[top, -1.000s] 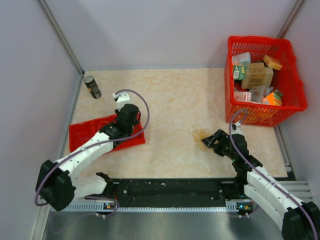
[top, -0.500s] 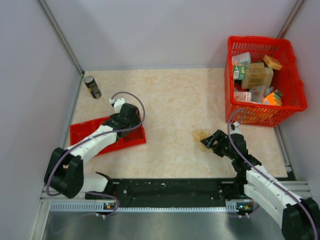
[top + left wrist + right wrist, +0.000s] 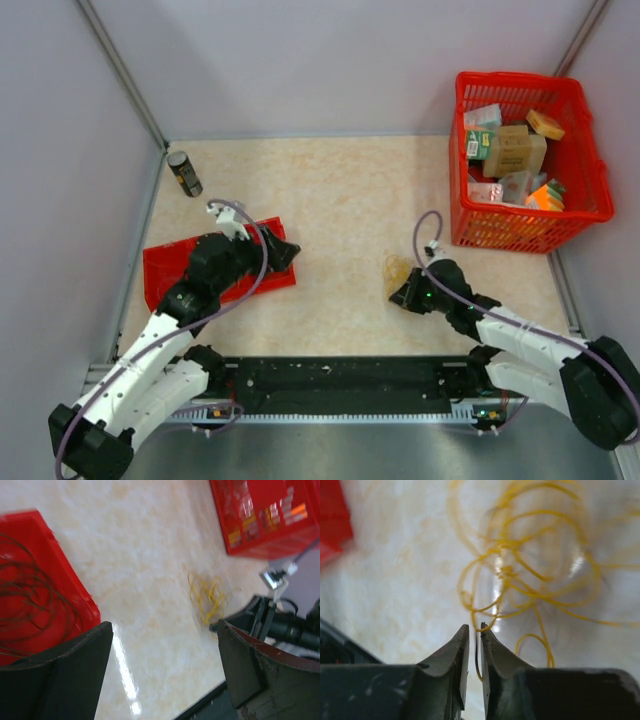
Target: Untangle the cables
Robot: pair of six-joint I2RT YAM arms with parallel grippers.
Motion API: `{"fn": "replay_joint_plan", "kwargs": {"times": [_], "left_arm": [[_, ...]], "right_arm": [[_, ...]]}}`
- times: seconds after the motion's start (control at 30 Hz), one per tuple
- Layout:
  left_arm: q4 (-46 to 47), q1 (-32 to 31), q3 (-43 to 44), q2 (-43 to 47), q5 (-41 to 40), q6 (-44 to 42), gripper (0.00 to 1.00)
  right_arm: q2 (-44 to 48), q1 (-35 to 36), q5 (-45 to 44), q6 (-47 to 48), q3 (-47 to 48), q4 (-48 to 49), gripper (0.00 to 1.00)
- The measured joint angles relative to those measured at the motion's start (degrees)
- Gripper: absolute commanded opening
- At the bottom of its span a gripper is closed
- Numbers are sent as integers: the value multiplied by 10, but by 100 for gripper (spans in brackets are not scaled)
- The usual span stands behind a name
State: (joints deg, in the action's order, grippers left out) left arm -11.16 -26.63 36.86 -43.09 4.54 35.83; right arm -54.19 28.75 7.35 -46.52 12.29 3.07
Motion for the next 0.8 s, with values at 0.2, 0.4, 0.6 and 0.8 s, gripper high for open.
{"fn": "replay_joint_plan", "kwargs": {"times": [0.2, 0.4, 0.6, 0.8], "left_arm": [[63, -96, -79, -30, 109, -1, 88], [171, -196, -86, -136, 162, 20, 76], [247, -212, -70, -283, 189, 42, 66], [318, -219, -24, -402, 220, 91, 93]], "right_arm": [[-63, 147, 34, 27, 79, 49, 0], [-27, 151, 105, 15, 27, 100, 0], [117, 151, 126, 28, 16, 37, 0], [215, 151, 144, 50, 15, -10, 0]]}}
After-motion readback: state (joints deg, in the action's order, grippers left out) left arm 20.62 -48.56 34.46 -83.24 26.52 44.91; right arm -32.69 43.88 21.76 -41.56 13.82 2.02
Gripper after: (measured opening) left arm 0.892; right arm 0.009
